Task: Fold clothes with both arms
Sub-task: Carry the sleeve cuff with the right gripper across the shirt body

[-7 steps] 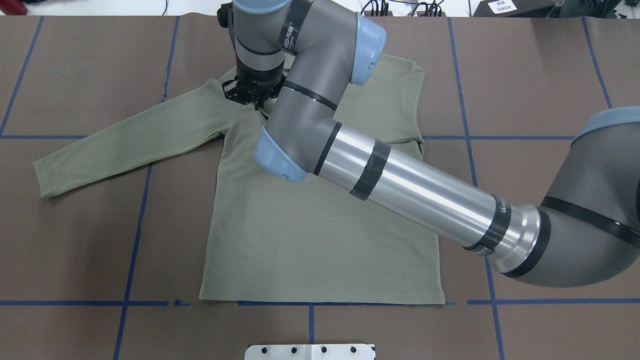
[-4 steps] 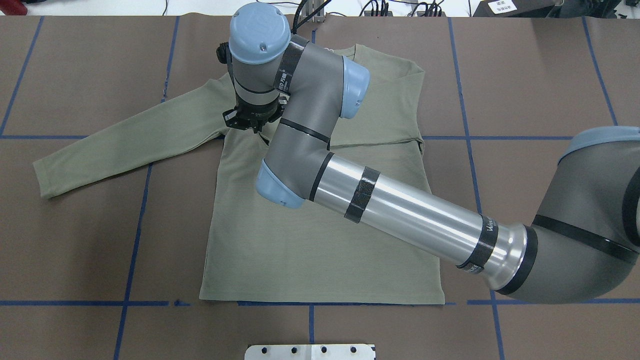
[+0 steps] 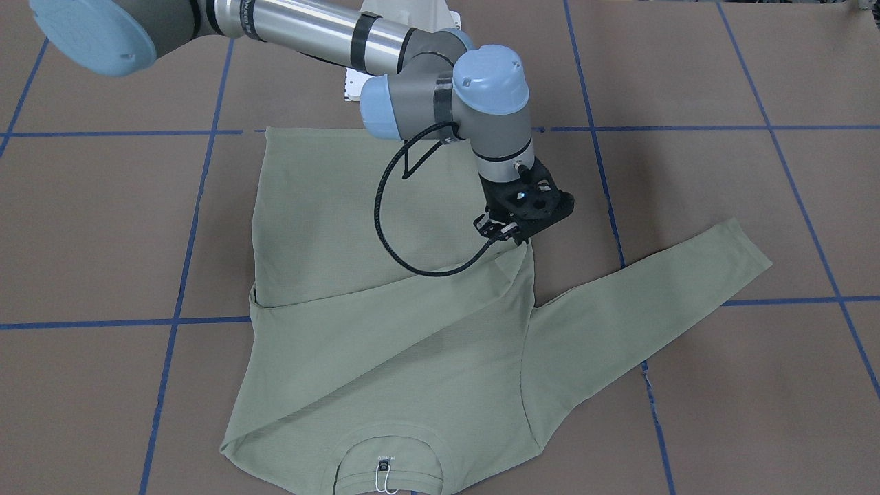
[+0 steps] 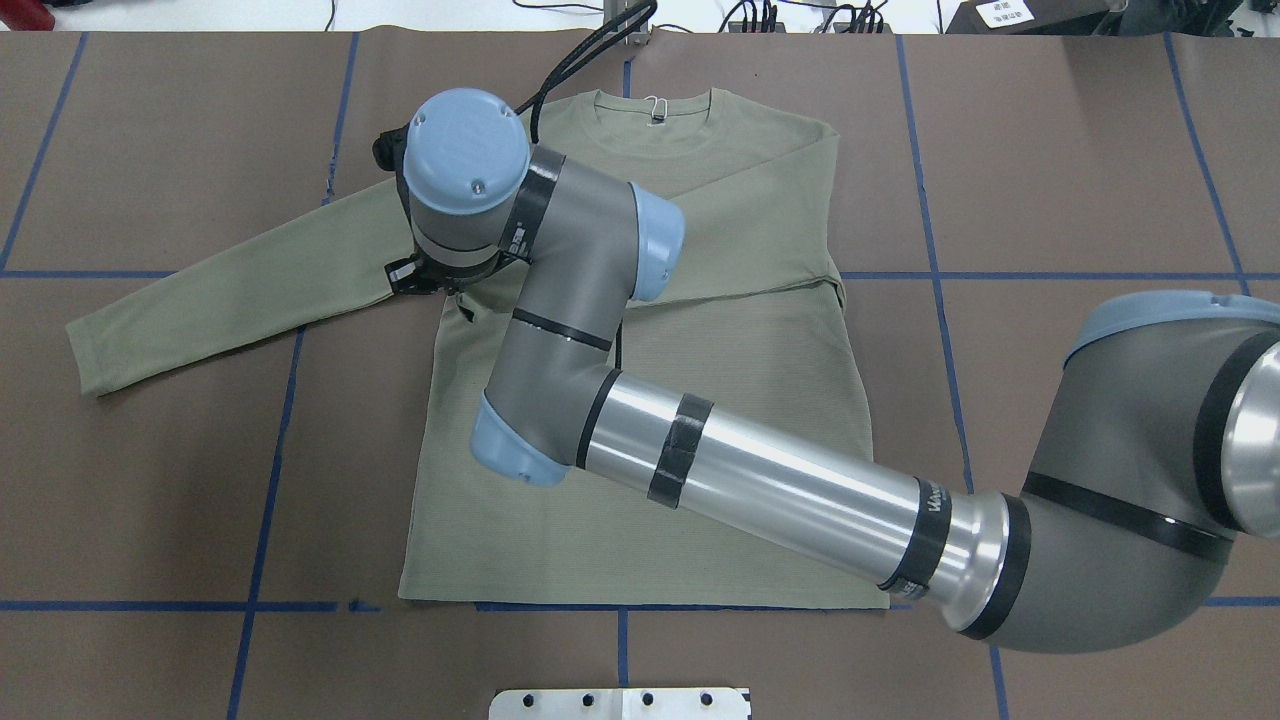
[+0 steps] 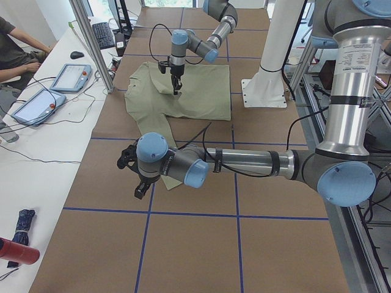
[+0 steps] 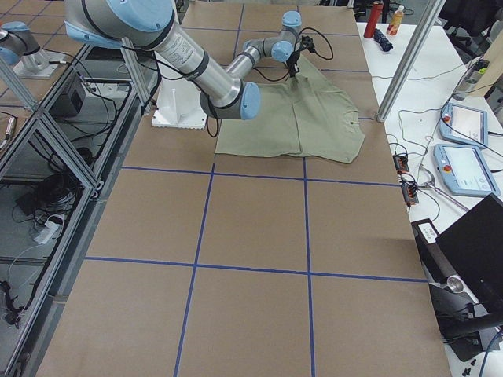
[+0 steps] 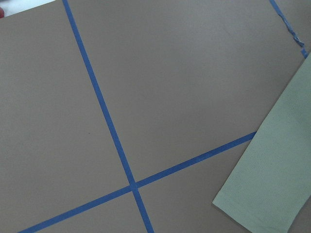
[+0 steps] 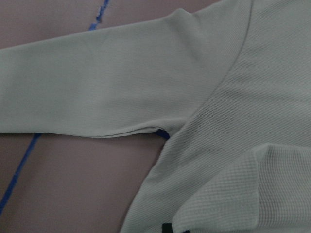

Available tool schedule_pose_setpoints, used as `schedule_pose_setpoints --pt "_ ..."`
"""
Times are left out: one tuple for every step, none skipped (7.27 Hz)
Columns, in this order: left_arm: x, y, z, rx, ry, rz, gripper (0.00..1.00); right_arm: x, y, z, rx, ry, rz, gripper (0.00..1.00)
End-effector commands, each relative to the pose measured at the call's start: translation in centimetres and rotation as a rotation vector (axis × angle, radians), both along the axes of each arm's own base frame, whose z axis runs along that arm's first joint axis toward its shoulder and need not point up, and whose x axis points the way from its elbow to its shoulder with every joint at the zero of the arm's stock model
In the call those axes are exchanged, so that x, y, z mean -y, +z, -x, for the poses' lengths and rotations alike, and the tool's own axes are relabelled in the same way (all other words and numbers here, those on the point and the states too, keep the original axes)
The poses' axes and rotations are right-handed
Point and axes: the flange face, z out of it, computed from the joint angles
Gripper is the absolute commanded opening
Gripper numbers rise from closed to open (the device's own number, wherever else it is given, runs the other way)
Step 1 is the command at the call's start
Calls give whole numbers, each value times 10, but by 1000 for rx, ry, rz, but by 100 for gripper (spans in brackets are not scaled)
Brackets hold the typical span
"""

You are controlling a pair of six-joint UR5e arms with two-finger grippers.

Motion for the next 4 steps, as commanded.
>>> schedule_pose_setpoints --pt "-2 4 0 -1 -1 10 100 -21 -9 14 77 60 20 100" --pt "-3 8 0 1 0 15 100 -20 -5 14 71 63 21 100" --pt "-5 11 0 1 0 20 100 -20 -5 14 70 66 24 100" --pt "-2 7 0 5 -5 18 100 -10 -10 6 81 92 45 100"
